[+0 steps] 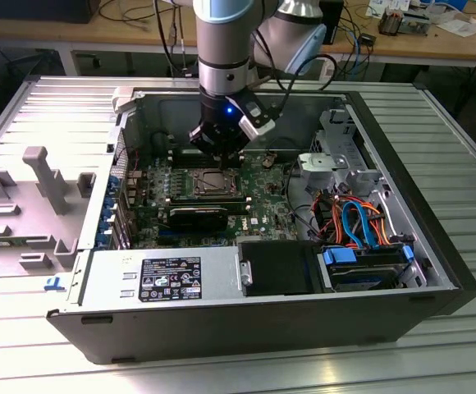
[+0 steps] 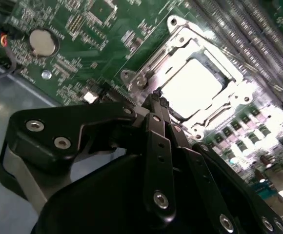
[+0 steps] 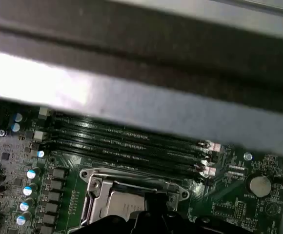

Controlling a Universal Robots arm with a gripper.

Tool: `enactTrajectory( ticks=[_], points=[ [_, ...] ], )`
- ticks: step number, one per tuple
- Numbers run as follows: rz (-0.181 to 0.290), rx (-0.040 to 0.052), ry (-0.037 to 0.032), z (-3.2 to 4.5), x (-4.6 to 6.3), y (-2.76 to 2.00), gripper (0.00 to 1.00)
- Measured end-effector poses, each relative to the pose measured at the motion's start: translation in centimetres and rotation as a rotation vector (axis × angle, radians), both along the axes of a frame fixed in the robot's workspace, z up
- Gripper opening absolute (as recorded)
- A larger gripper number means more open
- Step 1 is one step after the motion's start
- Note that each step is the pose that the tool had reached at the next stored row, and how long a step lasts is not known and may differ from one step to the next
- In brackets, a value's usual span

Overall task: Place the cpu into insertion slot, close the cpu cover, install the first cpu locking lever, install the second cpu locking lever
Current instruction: 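Install the first cpu locking lever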

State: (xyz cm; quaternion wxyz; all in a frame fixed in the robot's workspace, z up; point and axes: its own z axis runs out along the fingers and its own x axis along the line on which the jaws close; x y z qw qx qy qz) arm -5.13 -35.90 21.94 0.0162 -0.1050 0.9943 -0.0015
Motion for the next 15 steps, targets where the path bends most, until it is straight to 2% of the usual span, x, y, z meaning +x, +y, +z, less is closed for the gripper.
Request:
enactTrajectory(
  ticks=[1,2,3,4,11,15],
  points=[
    [-0.019,0.0001,0.0008,-0.01,0.0,-1.62,0.11],
    [-0.044,-0.0002,0.0026,0.02,0.3,-1.86,0.11],
    [-0.046,-0.0001,0.0025,1.28,0.3,-1.87,0.11],
    [-0.046,-0.0002,0.0026,1.56,0.3,-1.88,0.11],
    [-0.046,-0.0001,0.0026,2.79,0.3,-1.88,0.11],
    [-0.046,-0.0001,0.0026,2.86,0.3,-1.88,0.11]
  ],
)
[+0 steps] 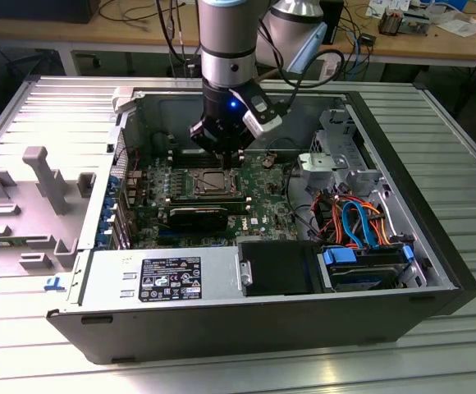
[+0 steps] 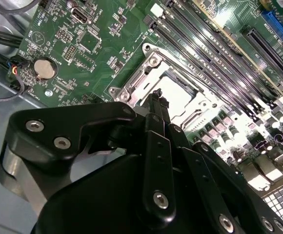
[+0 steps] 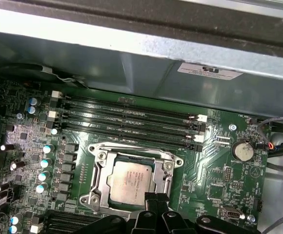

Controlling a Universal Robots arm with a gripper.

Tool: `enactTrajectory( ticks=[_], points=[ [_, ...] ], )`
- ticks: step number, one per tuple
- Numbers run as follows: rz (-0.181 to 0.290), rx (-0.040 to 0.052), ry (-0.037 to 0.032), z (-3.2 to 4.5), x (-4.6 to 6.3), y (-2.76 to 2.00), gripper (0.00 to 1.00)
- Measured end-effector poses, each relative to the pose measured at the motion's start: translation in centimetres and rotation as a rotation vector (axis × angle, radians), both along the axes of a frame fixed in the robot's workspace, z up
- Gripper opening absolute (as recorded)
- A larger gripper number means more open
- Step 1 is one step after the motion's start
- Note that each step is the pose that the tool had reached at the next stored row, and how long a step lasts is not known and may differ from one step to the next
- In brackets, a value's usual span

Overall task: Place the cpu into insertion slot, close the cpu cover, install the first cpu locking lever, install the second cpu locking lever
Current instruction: 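Install the first cpu locking lever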

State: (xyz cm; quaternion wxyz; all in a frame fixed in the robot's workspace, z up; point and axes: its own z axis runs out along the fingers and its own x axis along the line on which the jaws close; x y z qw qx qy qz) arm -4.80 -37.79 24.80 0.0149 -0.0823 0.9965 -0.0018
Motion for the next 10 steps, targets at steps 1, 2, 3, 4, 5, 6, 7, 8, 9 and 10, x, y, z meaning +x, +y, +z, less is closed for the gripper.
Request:
enactTrajectory(
  ticks=[1,2,3,4,5,6,7,8,9,10],
  points=[
    [0.000,-0.0001,0.0000,0.04,0.00,0.00,0.11],
    [0.000,-0.0001,0.0000,0.05,0.00,0.00,0.11],
    [0.000,0.0000,0.0000,0.05,0.00,0.00,0.11],
    [0.000,0.0000,0.0000,0.06,0.00,0.00,0.11],
    [0.000,0.0000,0.0000,0.06,0.00,0.00,0.11],
    [0.000,0.0000,0.0001,0.10,0.00,0.00,0.11],
    [0.000,0.0000,0.0000,0.14,0.00,0.00,0.11],
    [0.000,0.0000,0.0000,0.15,0.00,0.00,0.11],
    [0.000,-0.0001,0.0000,0.15,0.00,0.00,0.11],
    [0.000,0.0000,0.0001,0.16,0.00,0.00,0.11]
  ],
)
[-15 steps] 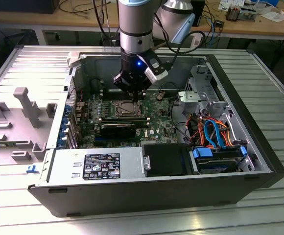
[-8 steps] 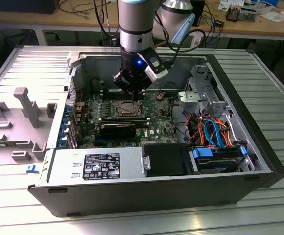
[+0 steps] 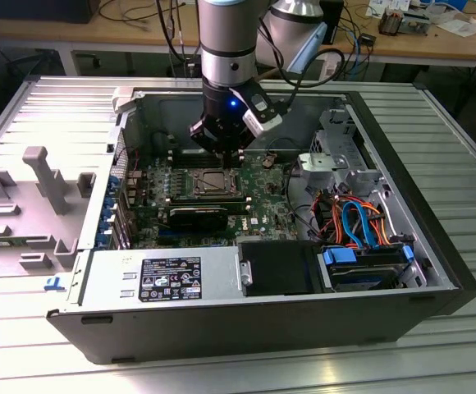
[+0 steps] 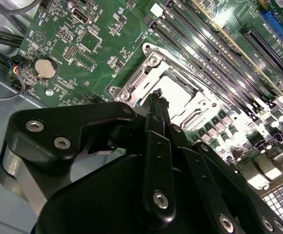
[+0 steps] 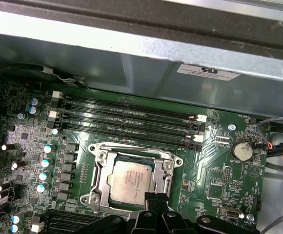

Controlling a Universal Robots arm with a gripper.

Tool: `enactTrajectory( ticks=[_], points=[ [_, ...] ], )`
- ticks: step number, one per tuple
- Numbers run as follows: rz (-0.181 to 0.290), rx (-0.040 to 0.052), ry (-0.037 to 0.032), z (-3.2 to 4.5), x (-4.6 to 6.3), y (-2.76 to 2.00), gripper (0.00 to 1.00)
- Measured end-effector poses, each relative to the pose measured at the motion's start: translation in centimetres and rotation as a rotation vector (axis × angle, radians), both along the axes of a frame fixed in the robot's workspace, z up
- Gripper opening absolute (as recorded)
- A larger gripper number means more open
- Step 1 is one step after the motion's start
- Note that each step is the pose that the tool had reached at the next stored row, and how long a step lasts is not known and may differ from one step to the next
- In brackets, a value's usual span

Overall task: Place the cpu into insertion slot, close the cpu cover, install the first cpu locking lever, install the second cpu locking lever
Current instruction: 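Install the first cpu locking lever, then install the second cpu locking lever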

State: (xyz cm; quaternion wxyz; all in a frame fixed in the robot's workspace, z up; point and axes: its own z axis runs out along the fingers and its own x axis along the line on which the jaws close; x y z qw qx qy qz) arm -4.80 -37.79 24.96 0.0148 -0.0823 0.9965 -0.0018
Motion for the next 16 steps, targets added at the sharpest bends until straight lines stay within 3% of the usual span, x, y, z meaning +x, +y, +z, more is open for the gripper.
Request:
enactTrajectory(
  ticks=[8,14,16],
  points=[
    [0.000,-0.0003,0.0002,0.06,0.0,-0.11,0.11],
    [0.000,0.0023,0.0000,0.04,0.0,-1.79,0.11],
    [0.000,0.0136,0.0000,0.04,0.0,-2.30,0.11]
  ],
)
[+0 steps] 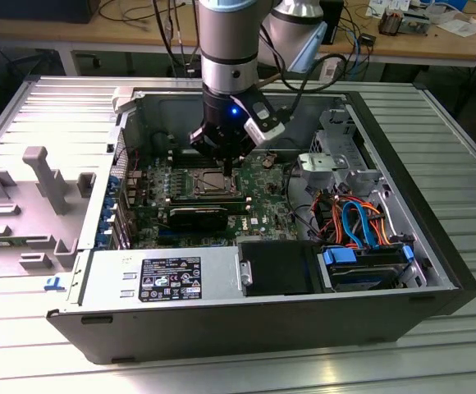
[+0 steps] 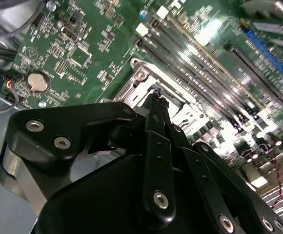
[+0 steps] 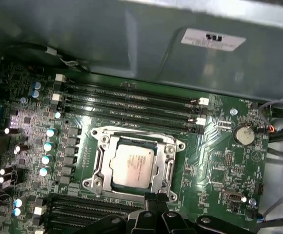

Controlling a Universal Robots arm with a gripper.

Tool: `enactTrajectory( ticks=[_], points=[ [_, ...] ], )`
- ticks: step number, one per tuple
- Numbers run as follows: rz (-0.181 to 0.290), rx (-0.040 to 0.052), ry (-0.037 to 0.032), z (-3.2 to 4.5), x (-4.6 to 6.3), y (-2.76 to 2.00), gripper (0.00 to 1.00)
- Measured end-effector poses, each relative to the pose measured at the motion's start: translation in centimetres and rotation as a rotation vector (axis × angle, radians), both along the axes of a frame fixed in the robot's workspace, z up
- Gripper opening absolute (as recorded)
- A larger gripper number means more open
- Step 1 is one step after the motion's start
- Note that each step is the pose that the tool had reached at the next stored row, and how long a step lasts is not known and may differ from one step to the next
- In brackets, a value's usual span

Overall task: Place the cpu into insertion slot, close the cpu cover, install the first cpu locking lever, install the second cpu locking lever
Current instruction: 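Install the second cpu locking lever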

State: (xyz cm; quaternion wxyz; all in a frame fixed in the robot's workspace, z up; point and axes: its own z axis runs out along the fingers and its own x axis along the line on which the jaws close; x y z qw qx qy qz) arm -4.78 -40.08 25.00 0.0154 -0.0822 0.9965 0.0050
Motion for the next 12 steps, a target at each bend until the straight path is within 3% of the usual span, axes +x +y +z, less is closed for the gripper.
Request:
enactTrajectory(
  ticks=[1,3,4,5,8,9,11,12],
  points=[
    [0.000,0.0093,0.0000,0.00,0.0,-0.25,0.11],
    [0.000,0.0629,0.0000,-0.01,0.0,-1.10,0.11],
    [0.000,0.1013,0.0000,-0.01,0.0,-1.47,0.11],
    [0.000,0.1492,0.0000,-0.04,0.0,-1.94,0.11],
    [0.000,0.1854,0.0000,-0.20,0.0,-2.68,0.11],
    [0.000,0.2013,0.0000,-0.25,0.0,-2.94,0.11],
    [0.000,0.2466,0.0000,-0.30,-0.1,-3.63,0.11],
    [0.000,0.2574,0.0000,-0.32,-0.1,-3.84,0.11]
  ],
)
